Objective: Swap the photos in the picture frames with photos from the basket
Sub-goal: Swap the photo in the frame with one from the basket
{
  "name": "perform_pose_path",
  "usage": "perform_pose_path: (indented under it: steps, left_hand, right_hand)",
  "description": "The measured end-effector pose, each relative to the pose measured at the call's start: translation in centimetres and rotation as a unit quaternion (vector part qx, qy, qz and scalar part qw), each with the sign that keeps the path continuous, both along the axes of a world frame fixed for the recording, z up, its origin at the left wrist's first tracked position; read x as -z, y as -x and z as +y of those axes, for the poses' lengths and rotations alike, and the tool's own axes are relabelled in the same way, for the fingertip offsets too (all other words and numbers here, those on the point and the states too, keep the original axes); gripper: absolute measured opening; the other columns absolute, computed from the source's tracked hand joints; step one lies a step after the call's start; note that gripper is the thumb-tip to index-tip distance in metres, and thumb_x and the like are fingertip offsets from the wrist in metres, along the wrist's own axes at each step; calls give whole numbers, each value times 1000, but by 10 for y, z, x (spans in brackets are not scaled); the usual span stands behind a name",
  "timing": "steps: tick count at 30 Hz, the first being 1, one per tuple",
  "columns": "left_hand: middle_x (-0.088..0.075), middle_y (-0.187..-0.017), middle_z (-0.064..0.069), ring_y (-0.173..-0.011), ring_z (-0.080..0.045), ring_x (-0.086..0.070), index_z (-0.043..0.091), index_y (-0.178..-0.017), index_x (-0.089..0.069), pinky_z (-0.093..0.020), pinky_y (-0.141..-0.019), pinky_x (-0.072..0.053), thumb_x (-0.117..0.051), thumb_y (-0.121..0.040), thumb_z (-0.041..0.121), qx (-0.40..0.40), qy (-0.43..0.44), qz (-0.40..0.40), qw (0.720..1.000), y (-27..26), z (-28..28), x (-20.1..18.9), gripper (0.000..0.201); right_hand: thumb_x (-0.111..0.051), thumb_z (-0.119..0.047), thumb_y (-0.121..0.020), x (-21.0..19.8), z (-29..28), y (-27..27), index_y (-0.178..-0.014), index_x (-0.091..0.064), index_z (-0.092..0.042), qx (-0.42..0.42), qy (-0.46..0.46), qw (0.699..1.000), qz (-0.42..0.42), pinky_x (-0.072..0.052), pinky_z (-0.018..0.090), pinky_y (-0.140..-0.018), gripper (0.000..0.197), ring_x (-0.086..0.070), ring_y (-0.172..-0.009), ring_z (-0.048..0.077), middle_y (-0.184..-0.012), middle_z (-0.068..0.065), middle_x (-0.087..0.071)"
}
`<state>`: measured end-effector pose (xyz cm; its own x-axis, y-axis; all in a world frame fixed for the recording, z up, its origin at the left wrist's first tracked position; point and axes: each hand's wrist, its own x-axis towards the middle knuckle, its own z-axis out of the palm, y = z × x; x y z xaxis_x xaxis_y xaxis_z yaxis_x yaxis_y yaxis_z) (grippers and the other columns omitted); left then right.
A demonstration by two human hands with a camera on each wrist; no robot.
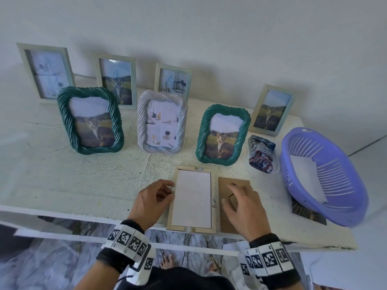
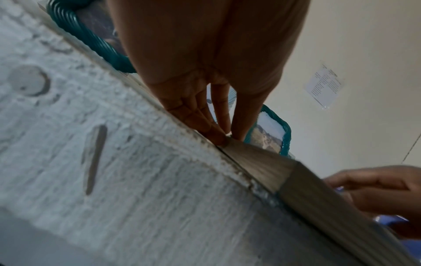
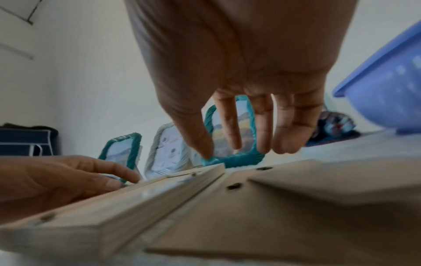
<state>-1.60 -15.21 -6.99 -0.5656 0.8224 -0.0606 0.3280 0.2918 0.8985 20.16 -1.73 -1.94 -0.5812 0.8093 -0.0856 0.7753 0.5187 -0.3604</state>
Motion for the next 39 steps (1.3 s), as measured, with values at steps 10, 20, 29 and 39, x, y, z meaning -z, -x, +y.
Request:
perform_pose_path:
  steps: [10,20,29,39]
  left_hand:
    - [-68,-84,8,-80,-3,-62,25,-103,-68,-12,-72,-50,-71,-85,10,-4,-3,-2,1000,-1,0,1,24]
    - [-68,-83,7,-79,-3,-62,25,-103,-67,-11,-71,-50,-72,-84,10,-1,-8,8,1000,0,0,2,25]
    - [-68,-83,8,-81,-4,-63,28,-104,-66,-12,-70,-50,-75,-83,14,2,-17,22,1000,0,0,5,26]
    - [-68,-83,8,-81,-4,-63,27,-104,-68,-10,-69,-49,-75,-83,14,1,-16,20,1000,1,1,8,25]
  right_hand:
    - [-65,-37,-86,13,9,-38,-132,-50,-22,91,62,993,-39,-40,31,-92,51,-42,-116,25,-127,6,-45]
    - [-71,-42,-80,1,-12,14,-114,-58,-23,26,52,995,87,-41,22,-86,42,-41,-110,20,-117,1,-38]
    - [-63,-47,-84,8,-37,56,-119,-53,-20,-16,25,999,39,-37,20,-84,44,-36,-103,18,-117,3,-35]
    - [-62,-51,-84,8,-38,52,-119,-52,-22,-16,42,999,11,-40,21,-82,47,-38,-101,19,-113,2,-33]
